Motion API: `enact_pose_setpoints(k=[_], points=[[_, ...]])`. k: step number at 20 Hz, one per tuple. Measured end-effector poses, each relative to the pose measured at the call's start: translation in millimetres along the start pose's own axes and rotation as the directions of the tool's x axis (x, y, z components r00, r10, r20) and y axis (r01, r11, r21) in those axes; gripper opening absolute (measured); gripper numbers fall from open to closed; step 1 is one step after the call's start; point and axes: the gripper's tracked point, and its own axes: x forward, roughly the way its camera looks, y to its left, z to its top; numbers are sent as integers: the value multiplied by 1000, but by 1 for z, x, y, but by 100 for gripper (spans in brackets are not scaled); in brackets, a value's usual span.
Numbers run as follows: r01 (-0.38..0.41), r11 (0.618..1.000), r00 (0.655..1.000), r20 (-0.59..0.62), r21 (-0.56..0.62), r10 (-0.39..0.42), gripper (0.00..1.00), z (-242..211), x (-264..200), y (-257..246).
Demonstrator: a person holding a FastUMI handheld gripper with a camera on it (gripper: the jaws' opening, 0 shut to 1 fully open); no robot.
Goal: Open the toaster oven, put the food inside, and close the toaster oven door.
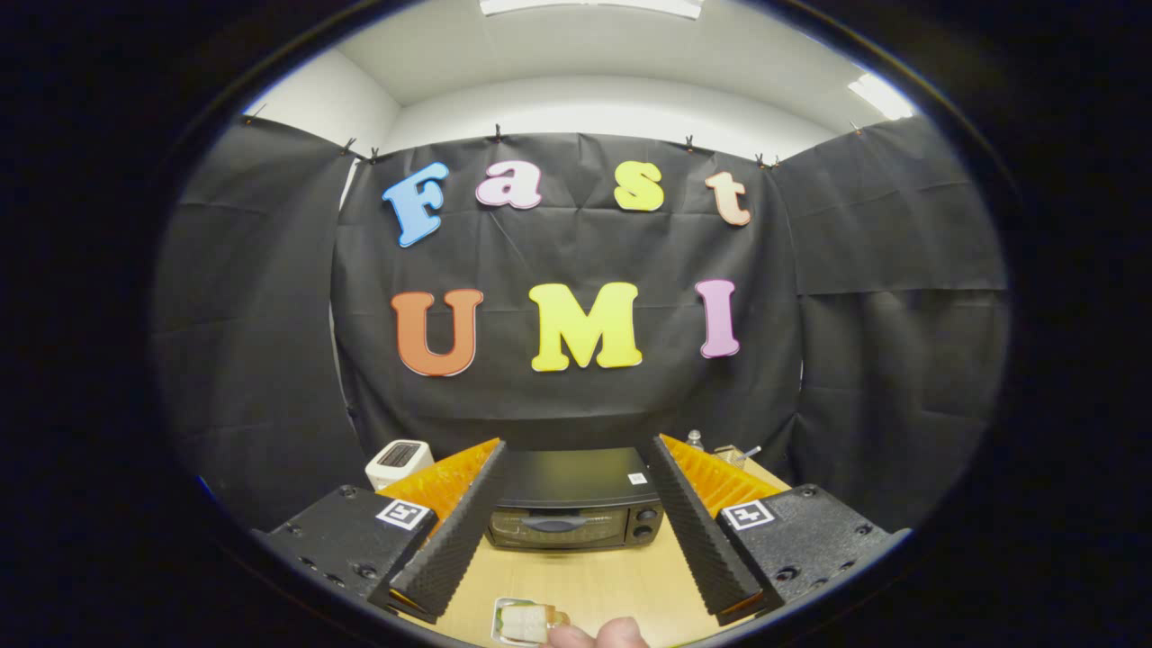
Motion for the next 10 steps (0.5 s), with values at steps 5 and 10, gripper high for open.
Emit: enact_pose_setpoints(k=[5,10], points=[[-9,1000,1000,-22,14,9,100,-11,15,2],[-34,999,995,-88,32,37,100,-47,43,11]])
